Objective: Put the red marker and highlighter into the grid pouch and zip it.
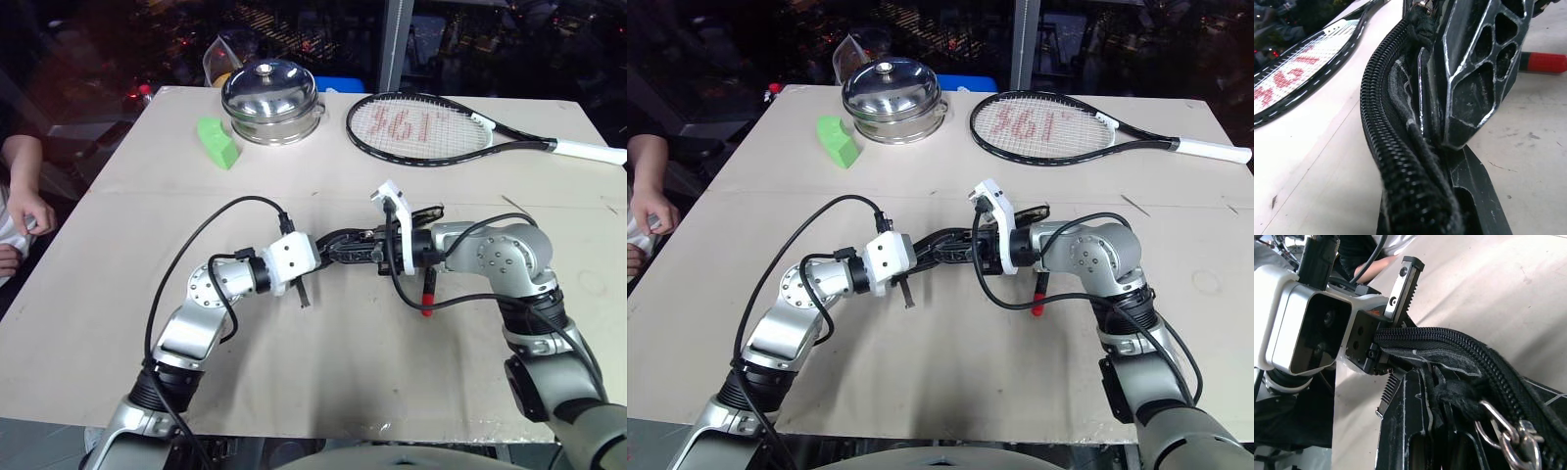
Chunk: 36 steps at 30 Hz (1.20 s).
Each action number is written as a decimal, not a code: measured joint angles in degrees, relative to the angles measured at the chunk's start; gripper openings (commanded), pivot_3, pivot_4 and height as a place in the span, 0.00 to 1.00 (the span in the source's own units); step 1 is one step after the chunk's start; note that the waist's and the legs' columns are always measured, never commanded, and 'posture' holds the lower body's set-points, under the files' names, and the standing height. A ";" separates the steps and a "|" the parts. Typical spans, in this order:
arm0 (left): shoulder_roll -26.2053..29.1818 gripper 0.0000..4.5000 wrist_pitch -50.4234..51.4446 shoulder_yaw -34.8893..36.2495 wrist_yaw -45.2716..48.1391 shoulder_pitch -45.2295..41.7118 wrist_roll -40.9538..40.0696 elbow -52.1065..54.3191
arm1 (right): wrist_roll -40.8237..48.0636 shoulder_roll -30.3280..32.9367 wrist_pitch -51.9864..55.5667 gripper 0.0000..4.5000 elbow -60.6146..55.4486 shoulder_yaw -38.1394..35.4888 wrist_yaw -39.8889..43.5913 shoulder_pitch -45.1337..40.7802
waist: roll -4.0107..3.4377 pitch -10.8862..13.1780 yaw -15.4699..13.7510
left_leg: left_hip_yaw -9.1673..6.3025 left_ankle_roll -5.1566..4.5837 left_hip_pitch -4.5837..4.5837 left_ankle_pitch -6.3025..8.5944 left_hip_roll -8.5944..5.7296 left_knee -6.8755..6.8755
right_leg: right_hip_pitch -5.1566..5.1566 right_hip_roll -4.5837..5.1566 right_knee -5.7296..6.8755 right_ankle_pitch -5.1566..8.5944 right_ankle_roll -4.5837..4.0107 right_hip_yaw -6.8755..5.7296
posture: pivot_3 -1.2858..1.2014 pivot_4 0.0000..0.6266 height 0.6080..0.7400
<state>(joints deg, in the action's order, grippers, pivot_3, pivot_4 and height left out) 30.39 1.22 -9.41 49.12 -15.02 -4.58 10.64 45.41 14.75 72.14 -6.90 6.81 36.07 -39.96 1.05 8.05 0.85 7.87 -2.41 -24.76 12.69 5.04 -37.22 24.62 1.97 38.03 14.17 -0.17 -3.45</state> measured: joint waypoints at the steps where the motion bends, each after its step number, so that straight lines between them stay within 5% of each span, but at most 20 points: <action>1: -0.27 0.00 0.43 -0.05 -0.69 -0.05 0.45 -0.08 | -0.53 -1.22 -0.30 0.01 0.85 -0.05 -0.44 -0.39 | 0.00 0.00 0.13 | 0.02 0.00 0.01 0.00 0.00 0.00 | 0.00 -0.02 0.02 0.00 0.00 0.02 | 0.52 0.24 1.00; 12: -1.41 0.00 4.48 2.52 -3.35 0.98 0.26 1.56 | -4.44 -4.60 -4.95 0.01 2.91 0.25 0.87 0.66 | -0.01 0.00 0.22 | 0.01 0.01 0.03 -0.01 0.03 -0.02 | -0.01 -0.04 0.04 0.00 0.00 0.02 | 0.52 0.24 1.00; 15: -1.14 0.00 6.01 2.78 -3.06 2.49 -1.75 2.99 | -4.44 -2.81 -8.54 0.17 0.60 1.61 3.94 3.04 | -0.02 0.01 0.09 | -0.03 0.01 0.01 -0.01 0.03 -0.02 | -0.01 -0.05 0.04 0.00 0.00 -0.01 | 0.52 0.24 1.00; 19: -0.91 0.00 7.17 3.67 -3.20 2.82 -3.06 3.58 | -4.65 -1.58 -10.76 0.56 -3.40 1.41 3.69 5.64 | -0.02 0.01 -0.02 | -0.02 0.01 0.01 -0.01 0.01 -0.05 | -0.01 -0.03 0.05 0.00 0.01 0.00 | 0.52 0.24 1.00; 24: -0.47 0.00 6.88 6.82 -3.17 2.49 -6.20 6.25 | -5.25 6.45 -10.57 0.56 -13.37 -4.18 -0.78 14.49 | -0.09 0.06 -0.53 | -0.06 0.01 -0.06 0.00 -0.14 -0.05 | -0.02 0.03 0.00 0.00 0.02 -0.05 | 0.52 0.24 1.00; 30: 1.14 0.00 3.11 7.72 -1.56 4.03 -6.48 3.03 | -3.62 9.74 -8.73 0.00 -22.52 -13.40 -8.03 15.91 | -0.11 0.07 0.29 | -0.05 0.11 0.10 -0.06 0.04 -0.03 | -0.02 -0.12 0.04 0.01 0.01 0.01 | 0.52 0.24 1.00; 36: 2.23 0.00 -1.79 8.01 0.89 4.72 -6.57 -1.27 | -8.92 6.83 -12.21 0.00 -17.74 -8.37 -12.31 11.33 | -0.13 0.08 0.03 | -0.11 0.16 0.04 -0.10 0.03 -0.02 | 0.00 -0.18 0.06 0.00 -0.03 0.00 | 0.52 0.24 1.00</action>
<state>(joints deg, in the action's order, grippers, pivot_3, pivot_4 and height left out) 32.63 -0.58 -1.41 50.01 -10.30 -11.14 9.36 36.49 21.59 59.93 -24.64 -1.57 23.77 -28.63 0.92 8.13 0.88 7.76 -2.25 -24.71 12.60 5.07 -37.24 24.62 1.79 38.09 14.17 -0.20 -3.44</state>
